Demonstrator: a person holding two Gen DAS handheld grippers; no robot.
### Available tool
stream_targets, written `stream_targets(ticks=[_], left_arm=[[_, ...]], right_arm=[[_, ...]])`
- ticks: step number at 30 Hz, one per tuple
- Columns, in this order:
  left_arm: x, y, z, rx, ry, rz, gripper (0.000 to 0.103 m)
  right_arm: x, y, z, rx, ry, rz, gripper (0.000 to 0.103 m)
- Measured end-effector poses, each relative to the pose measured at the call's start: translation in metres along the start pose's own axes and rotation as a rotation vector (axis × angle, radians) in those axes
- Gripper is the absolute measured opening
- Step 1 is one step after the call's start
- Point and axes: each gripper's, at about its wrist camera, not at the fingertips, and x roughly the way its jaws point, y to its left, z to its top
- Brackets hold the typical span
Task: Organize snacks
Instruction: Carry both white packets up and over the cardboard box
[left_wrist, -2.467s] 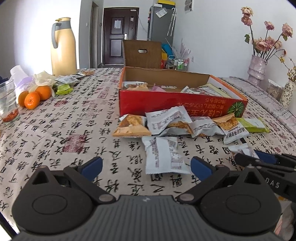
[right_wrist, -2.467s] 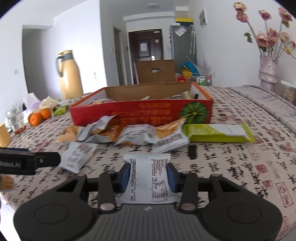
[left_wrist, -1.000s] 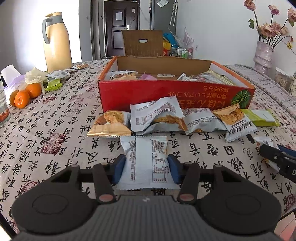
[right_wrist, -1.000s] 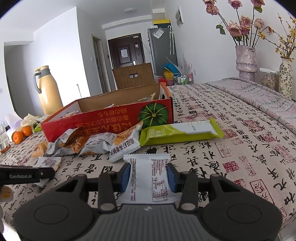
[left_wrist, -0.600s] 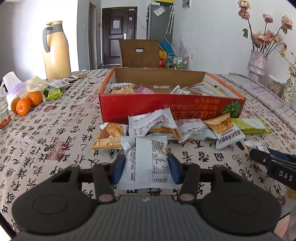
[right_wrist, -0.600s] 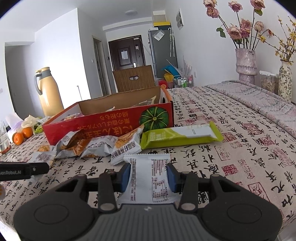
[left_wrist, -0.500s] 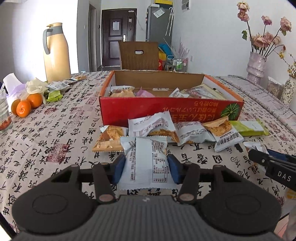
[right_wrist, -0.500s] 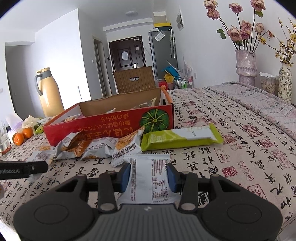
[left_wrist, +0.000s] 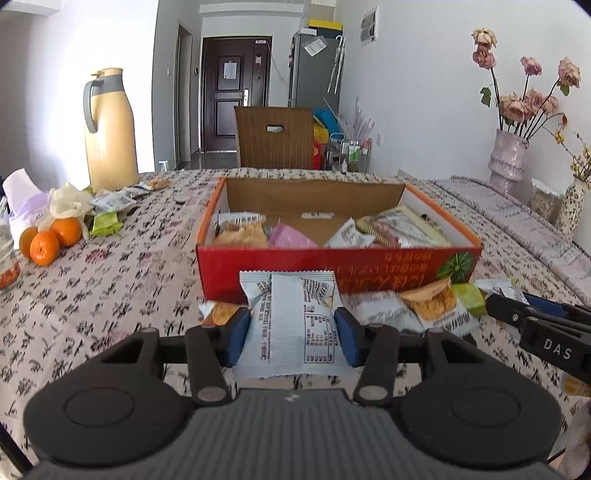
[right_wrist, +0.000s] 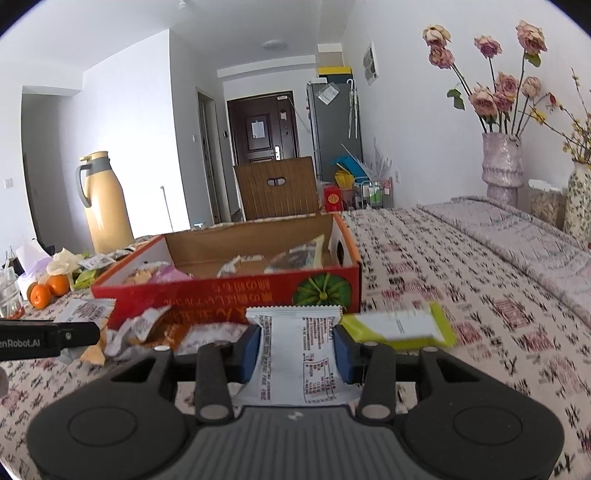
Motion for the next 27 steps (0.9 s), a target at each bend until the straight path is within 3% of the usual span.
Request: stream_targets(ticks=[27], left_arm=[[0.065,-0.01,0.103,0.034,-0.127,0.005,0.051]], right_arm=[[0.1,0.033,0.102,-0.065,-0.099,0.061,0.041]])
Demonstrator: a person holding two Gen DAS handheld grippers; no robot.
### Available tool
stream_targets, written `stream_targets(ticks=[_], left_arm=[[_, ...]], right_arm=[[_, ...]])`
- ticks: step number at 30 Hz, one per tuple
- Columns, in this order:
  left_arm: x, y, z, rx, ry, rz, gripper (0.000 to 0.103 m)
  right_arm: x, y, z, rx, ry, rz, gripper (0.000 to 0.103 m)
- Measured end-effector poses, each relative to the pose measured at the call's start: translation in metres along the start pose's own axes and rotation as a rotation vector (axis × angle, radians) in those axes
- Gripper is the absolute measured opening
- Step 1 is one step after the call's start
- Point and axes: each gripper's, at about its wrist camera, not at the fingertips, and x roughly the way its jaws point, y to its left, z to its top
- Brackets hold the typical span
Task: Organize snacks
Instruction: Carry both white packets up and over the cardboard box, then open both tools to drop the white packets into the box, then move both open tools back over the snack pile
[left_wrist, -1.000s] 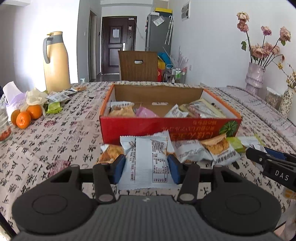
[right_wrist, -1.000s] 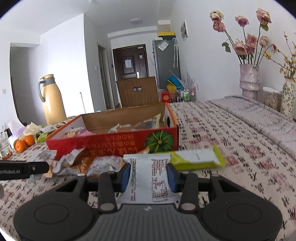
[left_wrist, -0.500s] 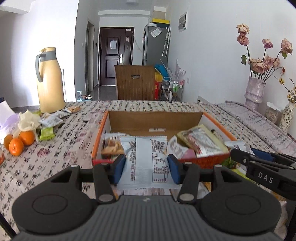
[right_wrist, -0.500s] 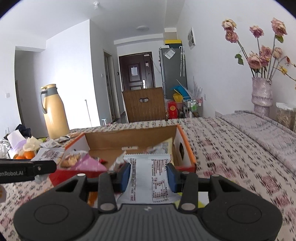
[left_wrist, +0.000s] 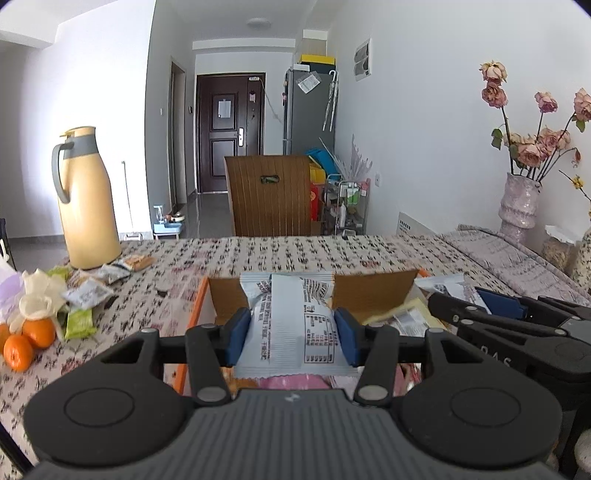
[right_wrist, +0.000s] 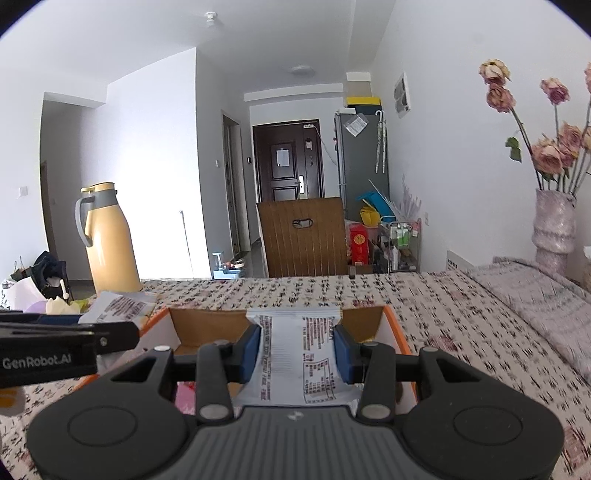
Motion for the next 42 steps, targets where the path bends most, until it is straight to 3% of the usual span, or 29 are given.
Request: stream_targets(ticks=[7,15,26,29,31,33,34,36,42], left_arm=[[0.03,0.001,0.013,-0.021,-0.002,0.019,0.051],[0.063,0.014,0.002,-0.059,0.045,0.033,0.051],[0.07,0.018,-0.01,-0.052,0.064,0.0,0.052],[0.068,0.02,-0.01,-0.063,0.054,0.011,0.069],[0.066,0.02,-0.009,-0.069,0.039,0.024,0.092],[0.061,0.022,-0.009,-0.081,0.014,0.042,0.103],[0.06,0.023,-0.008,-0.089,0.007,0.048,0.103],[0.06,0.026,-0.007,-0.106,0.009,0.044,0.103],[0.06,0.027,-0.007,-0.111,0.016,0.054,0.103]], right_arm=[[0.03,0.002,0.011,-0.001,-0.003,0.005,0.041],[0.056,0.002,-0.001,-0.002,0.053,0.014,0.041],[0.065,0.0,-0.013,0.005,0.112,0.04,0.043],[0.065,-0.002,-0.013,0.015,0.112,0.024,0.05],[0.064,-0.005,-0.013,0.025,0.11,0.018,0.066],[0.062,-0.008,-0.013,0.038,0.102,0.006,0.084],[0.062,-0.01,-0.013,0.047,0.097,-0.01,0.093],[0.063,-0.015,-0.012,0.065,0.099,-0.02,0.101],[0.064,-0.019,-0.012,0.085,0.1,-0.019,0.102]])
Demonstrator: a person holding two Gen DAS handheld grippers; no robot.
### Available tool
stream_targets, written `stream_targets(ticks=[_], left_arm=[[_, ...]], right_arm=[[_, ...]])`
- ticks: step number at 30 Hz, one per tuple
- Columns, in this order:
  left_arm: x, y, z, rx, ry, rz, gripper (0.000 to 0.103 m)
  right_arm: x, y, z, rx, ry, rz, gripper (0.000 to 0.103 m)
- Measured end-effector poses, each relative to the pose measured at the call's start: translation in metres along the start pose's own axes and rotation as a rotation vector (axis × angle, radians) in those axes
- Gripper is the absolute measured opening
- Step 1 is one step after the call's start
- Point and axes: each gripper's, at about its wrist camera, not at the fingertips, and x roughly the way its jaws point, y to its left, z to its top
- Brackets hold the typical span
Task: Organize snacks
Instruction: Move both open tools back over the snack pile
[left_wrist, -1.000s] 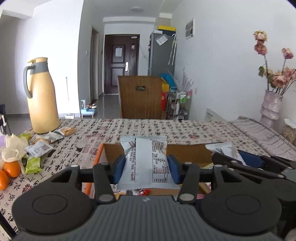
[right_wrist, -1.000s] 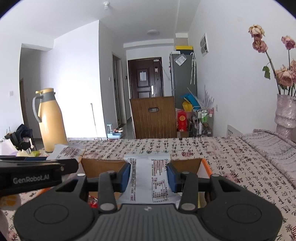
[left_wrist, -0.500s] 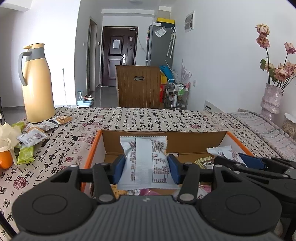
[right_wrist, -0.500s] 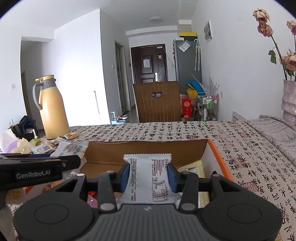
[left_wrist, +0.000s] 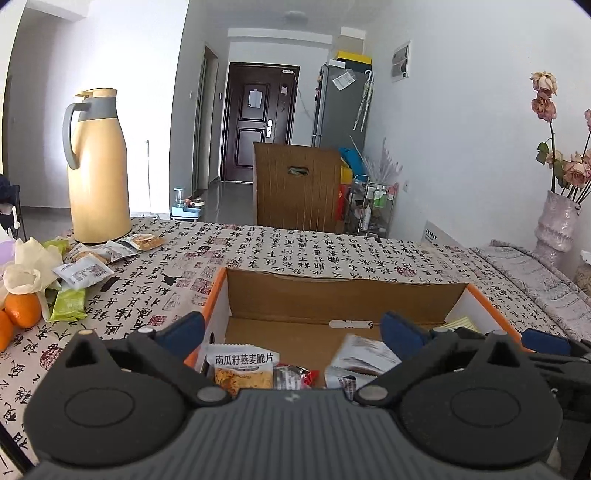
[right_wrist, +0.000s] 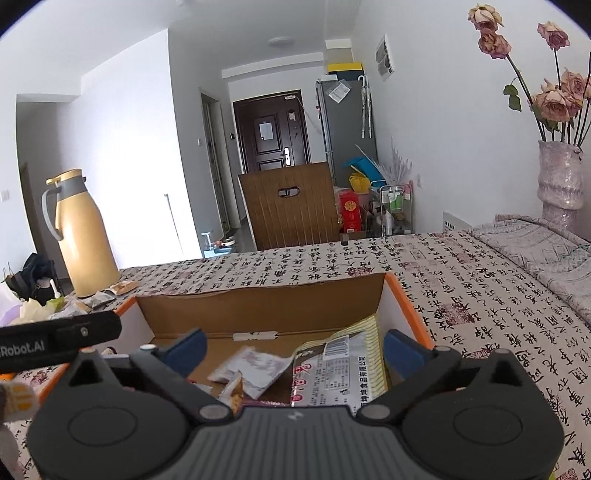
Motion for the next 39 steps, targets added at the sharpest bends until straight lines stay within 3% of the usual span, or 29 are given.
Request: stream_targets(ticks=[11,23,29,39], left_arm=[[-0.007,-0.004,0.004,0.006,-0.011,-0.002,0.103],[-0.044,-0.005,0.009,0.016,-0.045,-0.008,0.103],[-0.064,-0.001,0.001,0.025,-0.042,-0.011,0.103],[-0.087,0.009,-0.03,0.034,0.005,-0.025,0.103]], right_arm=[[-0.004,-0.001,0.005,0.002,-0.009,-0.011,0.103],[-0.035,-0.002,0.005,-0.001,-0.029,-0.003,0.103],[-0.058,-0.002,-0.005,-0.008,-0.045,0.011,0.103],[-0.09,-0.002,-0.032,-0.026,-0.001,0.01,0.103]])
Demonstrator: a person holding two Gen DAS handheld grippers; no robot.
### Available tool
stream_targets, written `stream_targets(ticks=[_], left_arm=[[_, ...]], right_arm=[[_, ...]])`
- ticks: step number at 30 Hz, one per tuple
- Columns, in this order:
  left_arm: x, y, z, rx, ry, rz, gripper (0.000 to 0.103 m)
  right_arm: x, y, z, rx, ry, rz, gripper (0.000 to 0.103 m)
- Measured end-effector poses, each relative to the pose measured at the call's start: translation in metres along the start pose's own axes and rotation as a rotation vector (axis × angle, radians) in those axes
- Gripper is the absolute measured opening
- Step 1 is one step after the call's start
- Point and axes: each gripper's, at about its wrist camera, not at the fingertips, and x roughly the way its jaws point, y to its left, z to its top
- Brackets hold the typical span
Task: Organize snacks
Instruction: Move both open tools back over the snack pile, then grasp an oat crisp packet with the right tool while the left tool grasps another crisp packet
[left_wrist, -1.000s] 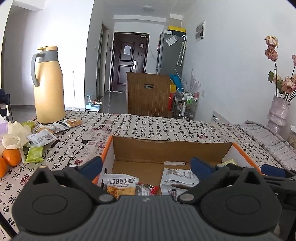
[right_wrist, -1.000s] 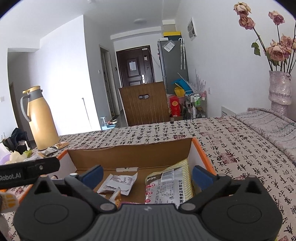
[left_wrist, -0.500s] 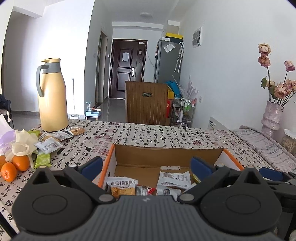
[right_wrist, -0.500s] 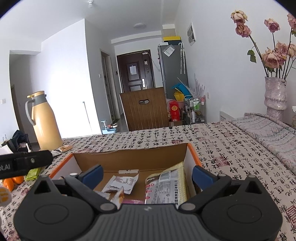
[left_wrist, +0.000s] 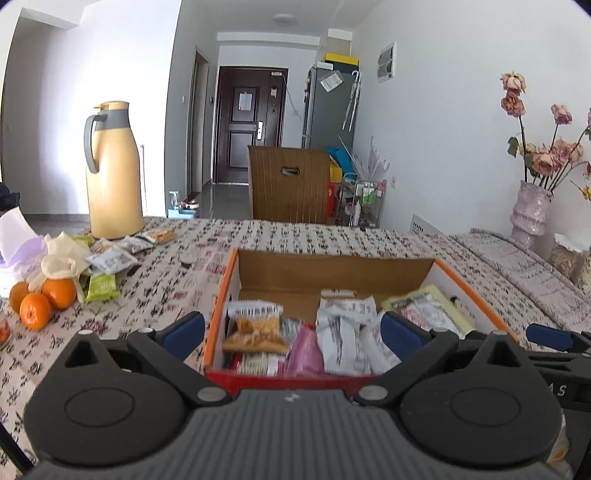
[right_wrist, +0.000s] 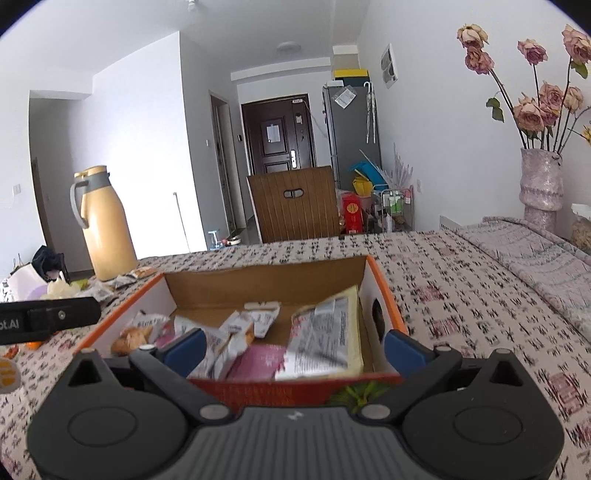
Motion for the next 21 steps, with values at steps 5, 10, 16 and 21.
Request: stream_targets(ticks=[5,10,16,21], left_arm=[[-0.006,0.007,-0.019,-0.001,0.037,0.0,0.103],[-0.009,0.013,-0.038,-0.001,0.071,-0.001,0.103],[-0.007,0.023,-0.061,0.005,0.108,0.002,0.103],[-0.005,0.028,-0.068,-0.009,0.12,0.003,0.103]], right_arm=[[-0.012,-0.001,-0.015,-0.012,0.03,-0.01,0.103],[-0.021,-0.002,-0.029,-0.015,0.053,-0.014,0.103],[-0.026,-0.002,-0.045,-0.029,0.088,-0.024,0.103],[-0.026,-0.002,-0.053,-0.039,0.117,-0.035,0.103]])
